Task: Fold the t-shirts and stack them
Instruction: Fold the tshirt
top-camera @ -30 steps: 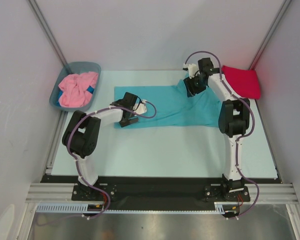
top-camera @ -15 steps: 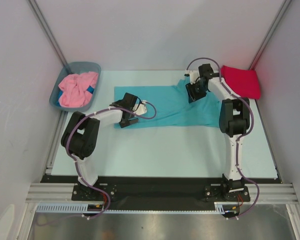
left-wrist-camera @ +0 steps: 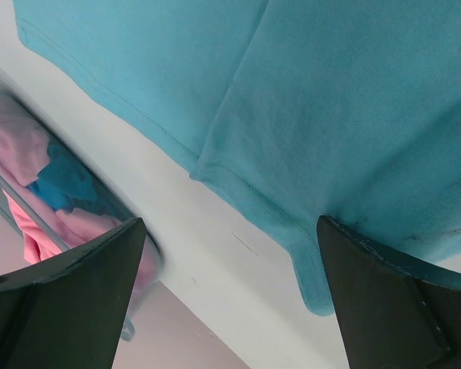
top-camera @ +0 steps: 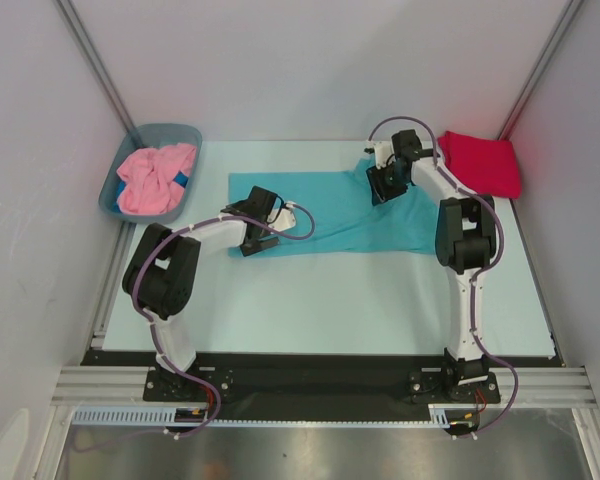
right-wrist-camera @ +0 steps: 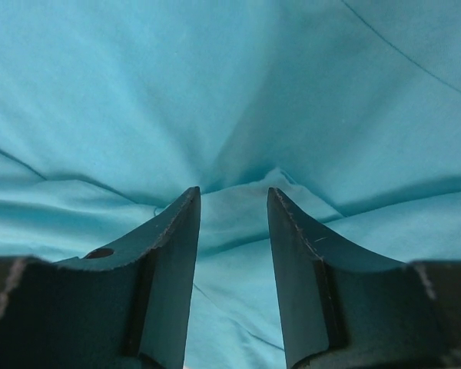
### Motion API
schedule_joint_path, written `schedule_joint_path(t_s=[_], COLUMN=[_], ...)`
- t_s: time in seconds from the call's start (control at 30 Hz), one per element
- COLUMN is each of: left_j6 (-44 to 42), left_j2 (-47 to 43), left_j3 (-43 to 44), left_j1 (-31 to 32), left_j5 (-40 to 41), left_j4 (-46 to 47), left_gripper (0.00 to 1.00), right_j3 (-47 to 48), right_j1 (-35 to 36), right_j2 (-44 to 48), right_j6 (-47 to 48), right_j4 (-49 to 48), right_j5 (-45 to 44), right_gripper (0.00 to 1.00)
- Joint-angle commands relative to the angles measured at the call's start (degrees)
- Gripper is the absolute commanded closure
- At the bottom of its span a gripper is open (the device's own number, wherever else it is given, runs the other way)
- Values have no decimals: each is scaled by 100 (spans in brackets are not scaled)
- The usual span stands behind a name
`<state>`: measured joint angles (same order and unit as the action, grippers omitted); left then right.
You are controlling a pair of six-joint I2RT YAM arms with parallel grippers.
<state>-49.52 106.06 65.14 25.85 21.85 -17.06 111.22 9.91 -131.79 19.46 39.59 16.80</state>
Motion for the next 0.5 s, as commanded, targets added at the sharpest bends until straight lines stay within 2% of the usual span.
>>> schedule_joint_path(t_s=[0.0,0.23,0.47], left_j6=[91,82,100], left_j2=[-279,-244,-174], left_j3=[-19,25,69], left_j1=[61,61,87], left_j5=[-58,-49,-75], left_j4=[36,36,45], left_gripper=[0,0,0], right_j3=[110,198,181], right_j1=[20,2,-7], right_j2=[-145,-269,-251], right_j6=[-101,-92,-171], right_j4=[-215,-250,-356], right_j5=[-71,-168,-177], right_gripper=[55,55,69])
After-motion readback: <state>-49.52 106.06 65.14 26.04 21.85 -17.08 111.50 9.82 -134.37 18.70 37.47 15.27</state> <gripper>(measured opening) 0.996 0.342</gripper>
